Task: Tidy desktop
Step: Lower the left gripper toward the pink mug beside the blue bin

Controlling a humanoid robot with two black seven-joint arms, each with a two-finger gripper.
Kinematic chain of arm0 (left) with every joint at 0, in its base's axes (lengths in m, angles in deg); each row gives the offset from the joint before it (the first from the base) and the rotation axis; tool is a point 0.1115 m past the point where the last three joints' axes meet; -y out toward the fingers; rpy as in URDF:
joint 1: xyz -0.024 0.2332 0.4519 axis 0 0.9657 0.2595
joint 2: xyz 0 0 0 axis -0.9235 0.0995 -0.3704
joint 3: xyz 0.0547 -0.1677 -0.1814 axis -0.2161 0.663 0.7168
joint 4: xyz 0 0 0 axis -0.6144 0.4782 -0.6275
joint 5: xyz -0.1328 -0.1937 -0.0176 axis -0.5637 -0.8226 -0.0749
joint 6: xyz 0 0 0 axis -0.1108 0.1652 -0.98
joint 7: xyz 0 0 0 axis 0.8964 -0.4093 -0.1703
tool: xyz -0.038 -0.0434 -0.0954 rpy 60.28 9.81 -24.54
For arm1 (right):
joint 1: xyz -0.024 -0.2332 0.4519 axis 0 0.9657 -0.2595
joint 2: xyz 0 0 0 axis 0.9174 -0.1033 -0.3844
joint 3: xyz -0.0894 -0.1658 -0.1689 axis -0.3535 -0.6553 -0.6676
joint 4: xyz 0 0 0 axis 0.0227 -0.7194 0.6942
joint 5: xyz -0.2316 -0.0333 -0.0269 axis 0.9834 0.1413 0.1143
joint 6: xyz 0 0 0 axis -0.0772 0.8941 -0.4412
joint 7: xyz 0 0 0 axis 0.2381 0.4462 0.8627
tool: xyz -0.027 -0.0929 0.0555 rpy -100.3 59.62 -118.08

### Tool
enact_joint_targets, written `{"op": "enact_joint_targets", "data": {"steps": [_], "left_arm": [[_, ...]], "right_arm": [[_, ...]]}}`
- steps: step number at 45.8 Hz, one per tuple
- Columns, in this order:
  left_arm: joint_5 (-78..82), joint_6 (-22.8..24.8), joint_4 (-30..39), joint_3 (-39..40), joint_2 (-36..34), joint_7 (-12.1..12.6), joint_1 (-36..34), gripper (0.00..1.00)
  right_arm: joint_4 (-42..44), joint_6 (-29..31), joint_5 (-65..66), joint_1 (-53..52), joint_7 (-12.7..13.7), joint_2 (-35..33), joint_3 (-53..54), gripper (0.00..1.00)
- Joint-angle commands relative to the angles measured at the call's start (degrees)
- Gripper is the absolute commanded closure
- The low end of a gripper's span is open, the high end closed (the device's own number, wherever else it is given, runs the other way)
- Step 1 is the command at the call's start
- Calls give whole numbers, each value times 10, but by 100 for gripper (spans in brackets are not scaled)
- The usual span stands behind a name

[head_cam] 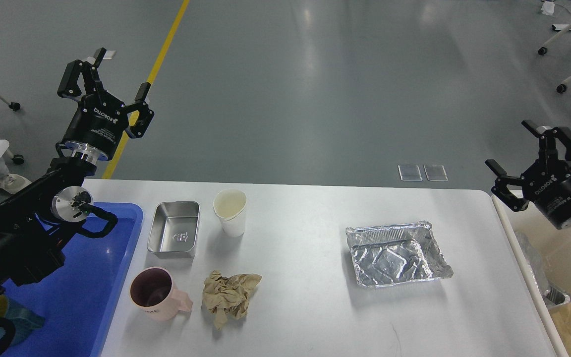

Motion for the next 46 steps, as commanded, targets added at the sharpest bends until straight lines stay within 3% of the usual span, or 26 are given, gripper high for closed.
{"op": "enact_joint_targets", "data": {"steps": [1, 28, 31, 34, 36, 42, 46], "left_arm": [[0, -2, 0, -3, 4, 1, -5, 2], [7, 10, -2, 7, -10, -12, 11, 2], [21, 10, -1, 8, -12, -33, 19, 2], [49, 13, 0, 7, -14, -87, 22, 2], [68, 14, 3, 6, -14, -110, 21, 2], [91, 12, 38, -7, -31, -97, 18, 2], [112, 8, 95, -39, -82, -57, 16, 2]], "right_arm": [[0, -2, 0, 0, -1, 1, 0, 0], [3, -16, 0, -5, 0, -9, -25, 0], [3, -16, 0, -5, 0, -14, -25, 0], [3, -16, 0, -8, 0, -16, -25, 0], [3, -16, 0, -8, 0, -16, -26, 0], [3, -16, -1, -8, 0, -16, -25, 0], [3, -16, -1, -9, 0, -14, -25, 0]]}}
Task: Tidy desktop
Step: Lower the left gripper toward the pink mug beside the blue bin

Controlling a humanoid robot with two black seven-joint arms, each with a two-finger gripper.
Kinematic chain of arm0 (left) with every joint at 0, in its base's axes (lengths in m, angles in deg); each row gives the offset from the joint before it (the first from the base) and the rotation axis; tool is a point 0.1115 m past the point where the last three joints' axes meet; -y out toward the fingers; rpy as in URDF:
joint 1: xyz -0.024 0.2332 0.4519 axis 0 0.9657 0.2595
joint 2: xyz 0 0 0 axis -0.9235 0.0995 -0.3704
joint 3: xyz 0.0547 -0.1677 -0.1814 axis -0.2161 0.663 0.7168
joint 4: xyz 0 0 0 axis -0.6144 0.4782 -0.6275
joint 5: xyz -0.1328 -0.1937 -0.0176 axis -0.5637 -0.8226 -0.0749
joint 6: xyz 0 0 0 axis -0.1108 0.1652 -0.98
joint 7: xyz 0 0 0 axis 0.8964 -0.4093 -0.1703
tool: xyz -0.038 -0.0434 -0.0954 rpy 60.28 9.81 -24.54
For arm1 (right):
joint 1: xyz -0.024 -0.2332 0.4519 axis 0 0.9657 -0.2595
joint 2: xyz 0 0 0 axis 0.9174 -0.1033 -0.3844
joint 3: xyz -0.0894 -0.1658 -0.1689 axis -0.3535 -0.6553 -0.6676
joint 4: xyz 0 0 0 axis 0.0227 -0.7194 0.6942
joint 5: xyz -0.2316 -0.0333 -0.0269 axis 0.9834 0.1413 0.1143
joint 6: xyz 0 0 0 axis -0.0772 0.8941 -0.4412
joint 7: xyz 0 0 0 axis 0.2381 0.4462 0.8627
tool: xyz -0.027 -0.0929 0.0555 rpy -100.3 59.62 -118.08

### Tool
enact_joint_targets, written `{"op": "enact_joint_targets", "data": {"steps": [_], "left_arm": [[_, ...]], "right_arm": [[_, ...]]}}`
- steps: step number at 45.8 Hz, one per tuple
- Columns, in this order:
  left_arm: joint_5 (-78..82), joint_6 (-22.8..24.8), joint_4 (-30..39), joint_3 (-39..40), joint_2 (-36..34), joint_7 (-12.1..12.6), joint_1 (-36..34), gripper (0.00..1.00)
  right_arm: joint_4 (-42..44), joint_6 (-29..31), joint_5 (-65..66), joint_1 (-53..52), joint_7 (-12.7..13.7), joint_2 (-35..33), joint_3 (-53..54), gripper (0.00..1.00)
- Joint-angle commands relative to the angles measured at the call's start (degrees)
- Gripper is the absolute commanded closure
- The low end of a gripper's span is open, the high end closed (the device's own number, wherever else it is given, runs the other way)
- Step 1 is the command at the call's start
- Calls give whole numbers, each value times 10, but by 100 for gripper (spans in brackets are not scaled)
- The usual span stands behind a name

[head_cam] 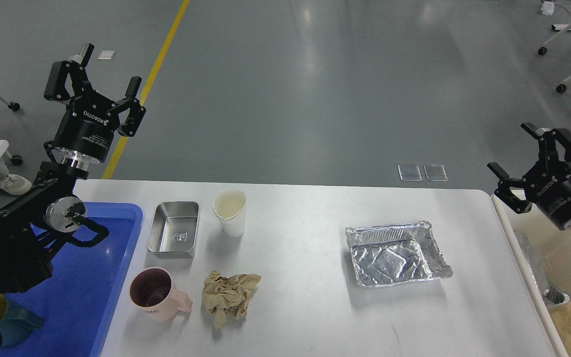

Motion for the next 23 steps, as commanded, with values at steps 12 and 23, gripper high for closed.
{"op": "enact_joint_targets", "data": {"steps": [12, 23], "left_arm": [[78, -47, 237, -76, -231, 69, 0, 3], [82, -81, 335, -135, -347, 131, 6, 2]], "right_arm": [[2, -2, 1, 0, 0, 7, 1, 0], [2, -6, 1, 0, 1, 10, 1, 0]]}}
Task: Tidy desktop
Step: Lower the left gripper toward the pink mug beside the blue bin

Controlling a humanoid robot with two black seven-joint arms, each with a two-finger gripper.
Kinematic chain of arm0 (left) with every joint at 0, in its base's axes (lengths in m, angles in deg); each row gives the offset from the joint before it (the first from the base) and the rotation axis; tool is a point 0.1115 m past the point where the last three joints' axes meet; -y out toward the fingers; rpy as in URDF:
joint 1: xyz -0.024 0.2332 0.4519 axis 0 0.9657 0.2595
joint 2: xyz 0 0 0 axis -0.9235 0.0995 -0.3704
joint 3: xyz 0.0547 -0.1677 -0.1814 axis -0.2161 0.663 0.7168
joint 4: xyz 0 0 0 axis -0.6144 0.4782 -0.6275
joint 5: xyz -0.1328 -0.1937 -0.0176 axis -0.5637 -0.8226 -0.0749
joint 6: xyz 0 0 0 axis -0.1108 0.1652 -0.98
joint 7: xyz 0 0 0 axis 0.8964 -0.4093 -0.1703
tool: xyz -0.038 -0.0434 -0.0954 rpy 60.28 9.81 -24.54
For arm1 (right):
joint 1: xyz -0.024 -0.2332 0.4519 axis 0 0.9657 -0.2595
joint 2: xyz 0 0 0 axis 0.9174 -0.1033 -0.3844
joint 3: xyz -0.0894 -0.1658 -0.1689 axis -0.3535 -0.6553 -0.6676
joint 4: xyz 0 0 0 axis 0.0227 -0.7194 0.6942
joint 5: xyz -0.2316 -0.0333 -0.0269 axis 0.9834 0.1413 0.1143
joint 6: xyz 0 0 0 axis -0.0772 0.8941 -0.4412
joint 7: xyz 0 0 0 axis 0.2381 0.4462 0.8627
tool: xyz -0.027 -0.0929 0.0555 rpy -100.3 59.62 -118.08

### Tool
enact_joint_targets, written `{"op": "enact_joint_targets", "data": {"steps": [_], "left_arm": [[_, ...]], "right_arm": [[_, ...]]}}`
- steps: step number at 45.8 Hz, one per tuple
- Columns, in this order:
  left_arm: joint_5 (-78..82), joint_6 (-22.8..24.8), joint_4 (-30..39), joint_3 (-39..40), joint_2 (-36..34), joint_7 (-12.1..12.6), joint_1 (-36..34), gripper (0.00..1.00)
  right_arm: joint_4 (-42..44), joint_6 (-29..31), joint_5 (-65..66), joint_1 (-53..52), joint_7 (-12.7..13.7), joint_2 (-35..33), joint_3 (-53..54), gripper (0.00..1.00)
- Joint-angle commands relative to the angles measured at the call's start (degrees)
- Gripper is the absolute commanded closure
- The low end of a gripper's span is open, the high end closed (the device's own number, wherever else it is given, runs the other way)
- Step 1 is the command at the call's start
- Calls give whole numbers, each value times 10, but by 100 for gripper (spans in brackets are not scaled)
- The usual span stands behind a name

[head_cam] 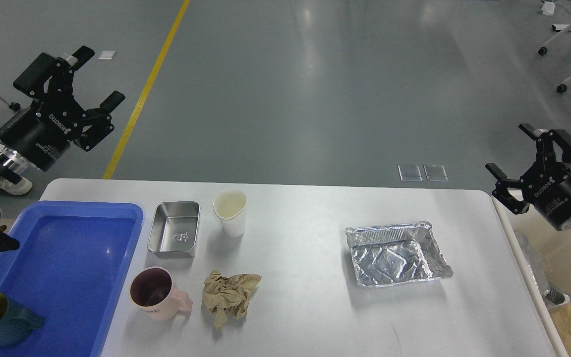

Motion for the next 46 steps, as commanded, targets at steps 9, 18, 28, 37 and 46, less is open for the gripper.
{"op": "enact_joint_targets", "data": {"steps": [9, 18, 28, 37, 46], "left_arm": [[5, 26, 118, -38, -123, 79, 4, 5], [89, 53, 130, -34, -188, 191, -6, 5], [157, 114, 156, -34, -247, 189, -18, 6], [206, 114, 198, -39, -291, 194, -10, 6], [292, 110, 242, -51, -347, 190, -5, 6]], "right_arm": [[-1, -2, 0, 1, 1, 6, 0, 0], [-1, -2, 4, 5, 2, 14, 0, 0], [-1, -6, 6, 4, 2, 29, -1, 0], [-1, -10, 8, 5, 2, 40, 0, 0], [-4, -10, 8, 5, 2, 42, -1, 0]]}}
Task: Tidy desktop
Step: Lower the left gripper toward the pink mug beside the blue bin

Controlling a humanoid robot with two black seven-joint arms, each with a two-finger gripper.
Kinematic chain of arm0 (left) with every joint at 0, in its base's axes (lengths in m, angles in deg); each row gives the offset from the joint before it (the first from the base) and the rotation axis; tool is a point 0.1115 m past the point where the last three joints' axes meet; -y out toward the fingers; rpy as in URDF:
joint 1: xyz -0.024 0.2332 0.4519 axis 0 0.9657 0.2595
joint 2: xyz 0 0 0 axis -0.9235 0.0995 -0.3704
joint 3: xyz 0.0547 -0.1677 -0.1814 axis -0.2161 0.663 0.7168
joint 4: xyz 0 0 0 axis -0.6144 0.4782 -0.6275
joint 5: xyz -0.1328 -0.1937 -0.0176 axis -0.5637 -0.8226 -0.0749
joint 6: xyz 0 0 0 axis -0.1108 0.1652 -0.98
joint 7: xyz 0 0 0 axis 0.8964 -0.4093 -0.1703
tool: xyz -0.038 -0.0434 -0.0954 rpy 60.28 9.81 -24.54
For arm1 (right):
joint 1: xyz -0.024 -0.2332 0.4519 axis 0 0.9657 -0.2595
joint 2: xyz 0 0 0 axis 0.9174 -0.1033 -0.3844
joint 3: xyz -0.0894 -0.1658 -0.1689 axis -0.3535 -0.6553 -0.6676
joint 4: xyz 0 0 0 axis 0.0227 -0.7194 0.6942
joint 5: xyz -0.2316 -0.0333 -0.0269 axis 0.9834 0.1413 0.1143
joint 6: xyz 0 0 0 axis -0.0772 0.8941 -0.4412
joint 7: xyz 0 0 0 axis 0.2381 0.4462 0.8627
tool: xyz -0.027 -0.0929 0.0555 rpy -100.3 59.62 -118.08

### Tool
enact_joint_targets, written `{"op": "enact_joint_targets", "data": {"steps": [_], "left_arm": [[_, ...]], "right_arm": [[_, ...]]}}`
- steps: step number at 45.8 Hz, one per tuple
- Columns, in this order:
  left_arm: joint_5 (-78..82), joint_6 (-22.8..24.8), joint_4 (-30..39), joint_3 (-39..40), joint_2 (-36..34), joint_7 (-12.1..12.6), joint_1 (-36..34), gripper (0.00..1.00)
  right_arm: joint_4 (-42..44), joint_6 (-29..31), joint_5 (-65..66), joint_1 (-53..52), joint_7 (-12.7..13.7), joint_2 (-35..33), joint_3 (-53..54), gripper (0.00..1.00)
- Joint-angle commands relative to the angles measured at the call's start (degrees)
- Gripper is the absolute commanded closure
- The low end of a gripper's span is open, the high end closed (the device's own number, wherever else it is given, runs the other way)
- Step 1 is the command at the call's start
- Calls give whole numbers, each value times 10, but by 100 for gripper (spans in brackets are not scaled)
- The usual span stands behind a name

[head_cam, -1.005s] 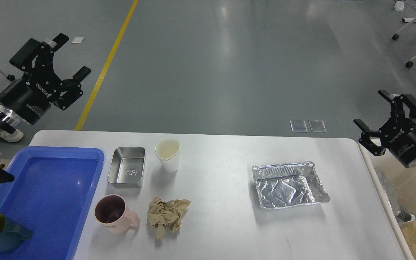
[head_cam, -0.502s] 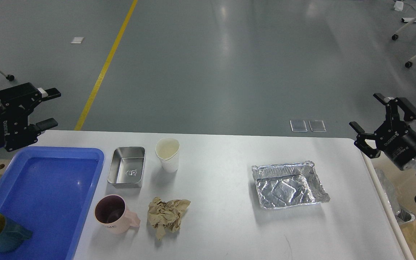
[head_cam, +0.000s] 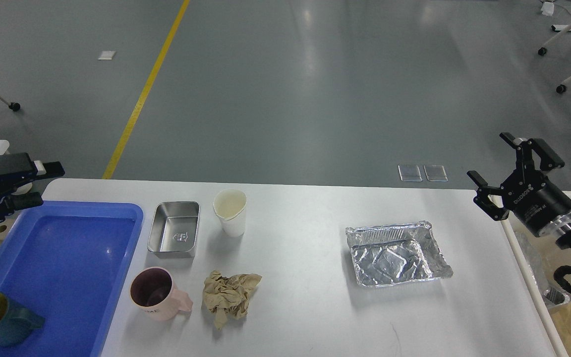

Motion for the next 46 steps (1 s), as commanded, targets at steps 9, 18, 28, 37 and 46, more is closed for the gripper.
{"op": "enact_joint_targets", "data": {"steps": [9, 18, 28, 37, 46], "left_arm": [[45, -6, 56, -18, -63, -1, 2, 11], [45, 9, 73, -19, -90, -2, 2, 11], [106, 11, 83, -18, -93, 10, -1, 11], [152, 11, 85, -18, -79, 38, 2, 11], [193, 12, 85, -19, -64, 59, 17, 11]], "right_arm": [[-3, 0, -1, 0, 0, 0, 1, 0], [-1, 0, -1, 0, 0, 0, 1, 0], [1, 0, 0, 2, 0, 5, -1, 0], [4, 0, 1, 0, 0, 5, -3, 0], [5, -2, 1, 0, 0, 5, -3, 0]]}}
